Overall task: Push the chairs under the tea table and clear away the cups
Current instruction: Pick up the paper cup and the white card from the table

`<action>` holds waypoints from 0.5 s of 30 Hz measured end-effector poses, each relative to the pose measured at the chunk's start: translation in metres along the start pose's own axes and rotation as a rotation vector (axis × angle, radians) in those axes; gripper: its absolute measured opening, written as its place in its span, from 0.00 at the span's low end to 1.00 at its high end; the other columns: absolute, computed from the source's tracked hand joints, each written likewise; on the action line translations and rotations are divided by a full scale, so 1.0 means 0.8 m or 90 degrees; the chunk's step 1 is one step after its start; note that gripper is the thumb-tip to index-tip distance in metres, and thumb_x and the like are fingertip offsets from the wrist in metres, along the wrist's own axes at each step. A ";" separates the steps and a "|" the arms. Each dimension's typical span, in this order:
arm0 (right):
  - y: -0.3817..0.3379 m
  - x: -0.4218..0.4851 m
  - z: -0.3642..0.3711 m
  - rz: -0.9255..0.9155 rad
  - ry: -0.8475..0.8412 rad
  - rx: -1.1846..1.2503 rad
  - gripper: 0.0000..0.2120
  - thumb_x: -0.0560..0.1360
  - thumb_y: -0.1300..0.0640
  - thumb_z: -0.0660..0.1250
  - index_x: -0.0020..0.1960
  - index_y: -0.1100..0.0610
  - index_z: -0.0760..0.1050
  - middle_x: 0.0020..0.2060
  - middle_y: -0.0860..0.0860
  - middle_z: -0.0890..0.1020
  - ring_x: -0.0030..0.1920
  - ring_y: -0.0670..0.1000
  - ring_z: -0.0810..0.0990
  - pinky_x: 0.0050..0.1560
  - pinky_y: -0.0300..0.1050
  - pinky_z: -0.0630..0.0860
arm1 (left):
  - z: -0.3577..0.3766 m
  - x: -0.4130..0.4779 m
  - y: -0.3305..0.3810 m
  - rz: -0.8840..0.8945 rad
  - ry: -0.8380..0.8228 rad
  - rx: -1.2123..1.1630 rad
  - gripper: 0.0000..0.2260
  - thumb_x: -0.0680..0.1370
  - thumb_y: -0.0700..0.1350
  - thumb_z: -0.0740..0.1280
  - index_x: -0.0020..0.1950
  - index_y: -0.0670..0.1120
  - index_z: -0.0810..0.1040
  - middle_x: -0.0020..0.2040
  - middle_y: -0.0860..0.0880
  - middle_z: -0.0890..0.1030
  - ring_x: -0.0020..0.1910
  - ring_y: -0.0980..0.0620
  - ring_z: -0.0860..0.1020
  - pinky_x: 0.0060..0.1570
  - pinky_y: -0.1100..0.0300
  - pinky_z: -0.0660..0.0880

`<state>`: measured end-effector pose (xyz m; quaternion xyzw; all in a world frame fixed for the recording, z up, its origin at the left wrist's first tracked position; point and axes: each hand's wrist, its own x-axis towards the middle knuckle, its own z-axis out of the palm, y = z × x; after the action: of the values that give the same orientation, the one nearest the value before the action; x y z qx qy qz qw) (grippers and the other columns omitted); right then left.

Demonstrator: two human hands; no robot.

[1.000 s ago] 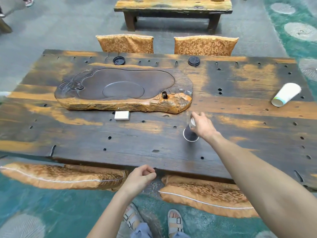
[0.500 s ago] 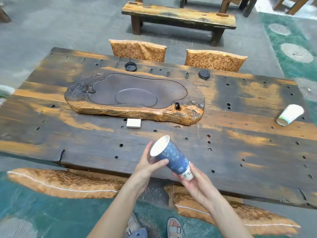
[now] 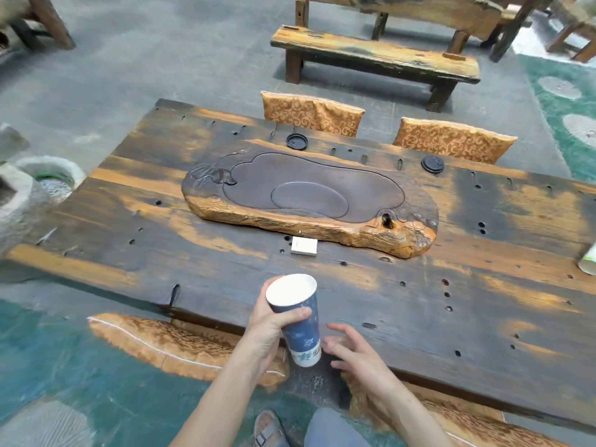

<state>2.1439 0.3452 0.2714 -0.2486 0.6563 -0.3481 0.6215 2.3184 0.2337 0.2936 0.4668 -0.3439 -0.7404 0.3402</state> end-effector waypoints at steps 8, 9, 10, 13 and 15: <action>-0.020 0.050 0.012 -0.094 0.070 -0.120 0.15 0.76 0.61 0.73 0.61 0.50 0.78 0.56 0.49 0.83 0.61 0.52 0.81 0.56 0.36 0.77 | -0.057 0.018 0.000 0.013 0.085 -0.002 0.40 0.54 0.43 0.84 0.64 0.53 0.75 0.58 0.47 0.84 0.57 0.50 0.82 0.49 0.57 0.79; -0.028 0.056 0.012 -0.114 0.032 -0.132 0.22 0.75 0.58 0.76 0.65 0.46 0.75 0.60 0.46 0.81 0.62 0.48 0.79 0.58 0.36 0.76 | -0.058 0.024 -0.001 0.022 0.078 0.012 0.40 0.54 0.43 0.84 0.64 0.54 0.75 0.59 0.48 0.84 0.57 0.52 0.82 0.49 0.59 0.78; -0.035 0.063 0.014 -0.132 -0.012 -0.164 0.30 0.73 0.55 0.78 0.70 0.43 0.71 0.63 0.41 0.78 0.64 0.42 0.77 0.60 0.35 0.76 | -0.056 0.029 -0.001 0.028 0.067 0.026 0.40 0.55 0.43 0.84 0.64 0.55 0.74 0.59 0.49 0.84 0.57 0.53 0.81 0.48 0.61 0.78; -0.054 0.085 0.024 -0.176 -0.071 -0.257 0.44 0.67 0.47 0.82 0.75 0.35 0.62 0.67 0.33 0.73 0.67 0.35 0.72 0.62 0.33 0.73 | -0.033 0.047 -0.004 0.022 -0.008 0.077 0.39 0.56 0.46 0.85 0.64 0.60 0.73 0.58 0.55 0.83 0.57 0.58 0.80 0.49 0.64 0.77; -0.059 0.104 0.025 -0.199 -0.014 -0.264 0.40 0.65 0.46 0.82 0.70 0.32 0.64 0.63 0.30 0.76 0.63 0.35 0.75 0.57 0.30 0.74 | -0.012 0.067 -0.004 0.013 -0.070 0.135 0.40 0.58 0.48 0.85 0.65 0.64 0.71 0.58 0.59 0.82 0.58 0.62 0.79 0.52 0.67 0.75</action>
<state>2.1503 0.2489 0.2543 -0.4726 0.6604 -0.2953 0.5034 2.3092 0.1897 0.2631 0.4553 -0.4435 -0.7207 0.2770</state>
